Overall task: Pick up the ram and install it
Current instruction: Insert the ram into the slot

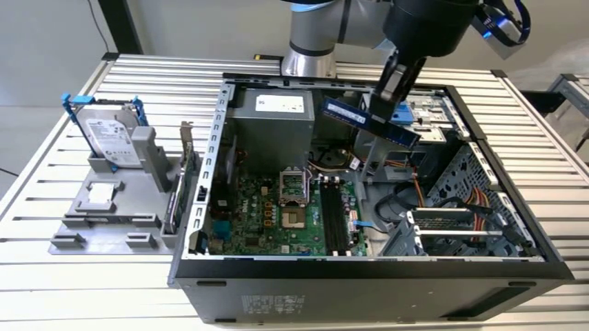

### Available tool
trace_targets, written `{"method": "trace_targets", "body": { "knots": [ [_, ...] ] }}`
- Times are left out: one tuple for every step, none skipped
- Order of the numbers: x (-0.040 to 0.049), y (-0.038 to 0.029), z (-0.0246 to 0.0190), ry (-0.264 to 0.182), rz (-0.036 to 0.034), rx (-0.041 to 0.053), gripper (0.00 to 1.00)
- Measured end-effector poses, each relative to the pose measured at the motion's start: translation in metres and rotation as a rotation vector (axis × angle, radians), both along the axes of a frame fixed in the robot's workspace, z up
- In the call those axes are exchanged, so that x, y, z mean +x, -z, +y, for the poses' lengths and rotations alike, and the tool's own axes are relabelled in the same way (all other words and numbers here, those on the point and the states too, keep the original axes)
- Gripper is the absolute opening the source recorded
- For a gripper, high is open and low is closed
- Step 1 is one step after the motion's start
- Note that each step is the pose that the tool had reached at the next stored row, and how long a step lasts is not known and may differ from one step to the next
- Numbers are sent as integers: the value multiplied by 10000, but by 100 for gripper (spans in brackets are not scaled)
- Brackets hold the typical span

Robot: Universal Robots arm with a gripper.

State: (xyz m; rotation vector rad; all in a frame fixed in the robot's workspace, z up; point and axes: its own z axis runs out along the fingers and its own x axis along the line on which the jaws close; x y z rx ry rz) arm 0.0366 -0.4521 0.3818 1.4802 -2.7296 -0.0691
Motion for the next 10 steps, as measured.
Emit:
{"method": "trace_targets", "body": {
  "knots": [
    [0,0,0,69,0,0,0],
    [0,0,0,139,0,0,0],
    [0,0,0,205,0,0,0],
    [0,0,0,275,0,0,0],
    [0,0,0,344,0,0,0],
    [0,0,0,416,0,0,0],
    [0,0,0,483,0,0,0],
    [0,0,0,550,0,0,0],
    [0,0,0,617,0,0,0],
    [0,0,0,681,0,0,0]
  ]
}}
